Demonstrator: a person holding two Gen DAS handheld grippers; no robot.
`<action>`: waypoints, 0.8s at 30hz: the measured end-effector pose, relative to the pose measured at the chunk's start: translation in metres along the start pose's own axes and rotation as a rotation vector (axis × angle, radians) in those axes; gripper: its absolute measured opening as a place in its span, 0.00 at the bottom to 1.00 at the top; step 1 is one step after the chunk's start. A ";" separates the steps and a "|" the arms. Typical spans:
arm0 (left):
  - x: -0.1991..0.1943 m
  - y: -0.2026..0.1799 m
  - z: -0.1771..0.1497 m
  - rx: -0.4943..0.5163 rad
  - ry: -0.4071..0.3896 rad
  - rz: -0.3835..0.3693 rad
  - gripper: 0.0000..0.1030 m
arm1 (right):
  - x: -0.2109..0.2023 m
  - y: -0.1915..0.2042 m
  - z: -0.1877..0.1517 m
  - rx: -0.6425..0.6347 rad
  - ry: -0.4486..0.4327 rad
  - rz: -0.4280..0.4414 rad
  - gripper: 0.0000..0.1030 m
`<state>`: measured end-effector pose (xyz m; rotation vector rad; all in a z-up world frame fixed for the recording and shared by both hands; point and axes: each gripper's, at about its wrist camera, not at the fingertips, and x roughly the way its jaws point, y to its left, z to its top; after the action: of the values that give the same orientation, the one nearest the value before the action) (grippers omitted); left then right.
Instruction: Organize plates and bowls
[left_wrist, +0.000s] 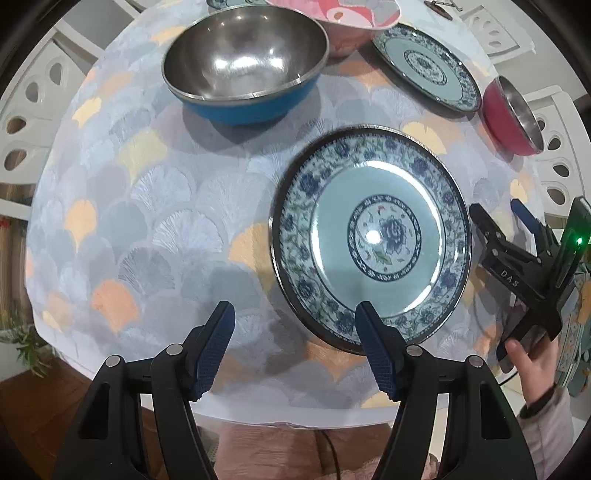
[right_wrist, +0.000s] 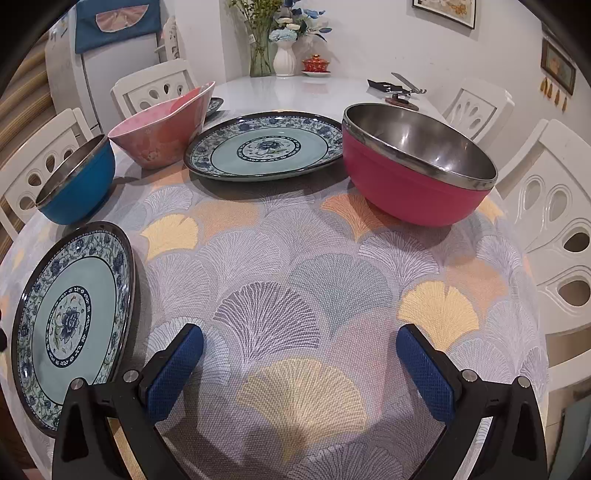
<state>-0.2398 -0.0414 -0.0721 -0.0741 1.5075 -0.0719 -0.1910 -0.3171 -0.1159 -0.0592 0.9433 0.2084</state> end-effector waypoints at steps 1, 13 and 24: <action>-0.002 0.003 0.003 0.001 -0.001 -0.001 0.64 | 0.000 0.000 0.000 -0.001 0.000 -0.002 1.00; -0.009 0.013 0.054 0.084 0.060 -0.062 0.64 | 0.003 -0.003 0.023 0.086 0.213 0.037 0.98; -0.045 -0.017 0.117 0.156 0.054 -0.132 0.64 | -0.118 0.006 0.146 0.060 0.197 0.092 0.94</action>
<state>-0.1261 -0.0536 -0.0185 -0.0462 1.5443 -0.2992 -0.1429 -0.3087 0.0653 0.0195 1.1495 0.2626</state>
